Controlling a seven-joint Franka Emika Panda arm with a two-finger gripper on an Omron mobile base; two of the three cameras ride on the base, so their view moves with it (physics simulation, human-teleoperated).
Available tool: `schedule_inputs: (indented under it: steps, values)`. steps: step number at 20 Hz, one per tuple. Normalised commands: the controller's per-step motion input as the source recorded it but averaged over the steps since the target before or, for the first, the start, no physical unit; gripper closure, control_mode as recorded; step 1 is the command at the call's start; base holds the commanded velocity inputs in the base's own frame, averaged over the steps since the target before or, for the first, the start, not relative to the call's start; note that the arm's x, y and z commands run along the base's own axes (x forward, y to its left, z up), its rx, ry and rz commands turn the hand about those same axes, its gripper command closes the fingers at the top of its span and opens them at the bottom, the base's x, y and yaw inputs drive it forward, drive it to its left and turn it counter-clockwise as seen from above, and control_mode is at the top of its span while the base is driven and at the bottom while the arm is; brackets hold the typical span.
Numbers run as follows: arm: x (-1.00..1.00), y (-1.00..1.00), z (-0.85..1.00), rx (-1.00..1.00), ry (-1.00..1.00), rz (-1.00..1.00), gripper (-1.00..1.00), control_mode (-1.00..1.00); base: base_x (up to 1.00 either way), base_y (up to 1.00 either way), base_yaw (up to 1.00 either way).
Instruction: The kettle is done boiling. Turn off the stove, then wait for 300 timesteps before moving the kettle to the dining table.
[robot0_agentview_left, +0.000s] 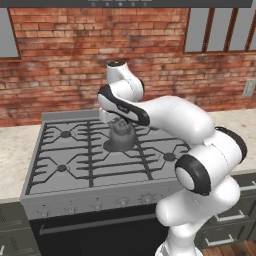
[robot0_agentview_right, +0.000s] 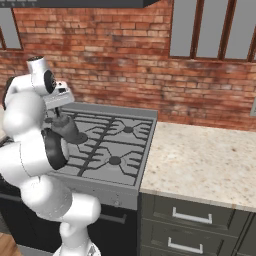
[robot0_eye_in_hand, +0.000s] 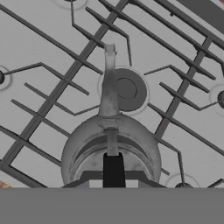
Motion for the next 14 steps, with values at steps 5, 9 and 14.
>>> schedule_inputs:
  steps: [5,9,14]
  values:
    - [-0.17,-0.21,0.3,0.02,0.0,0.0,1.0,-1.0,0.0,0.0,0.0]
    - [-0.09,-0.17,0.3,0.04,0.01,0.0,1.0,-1.0,0.0,0.0,0.0]
    - [-0.13,-0.15,0.17,0.02,0.0,0.0,1.0,-1.0,0.0,0.0,0.0]
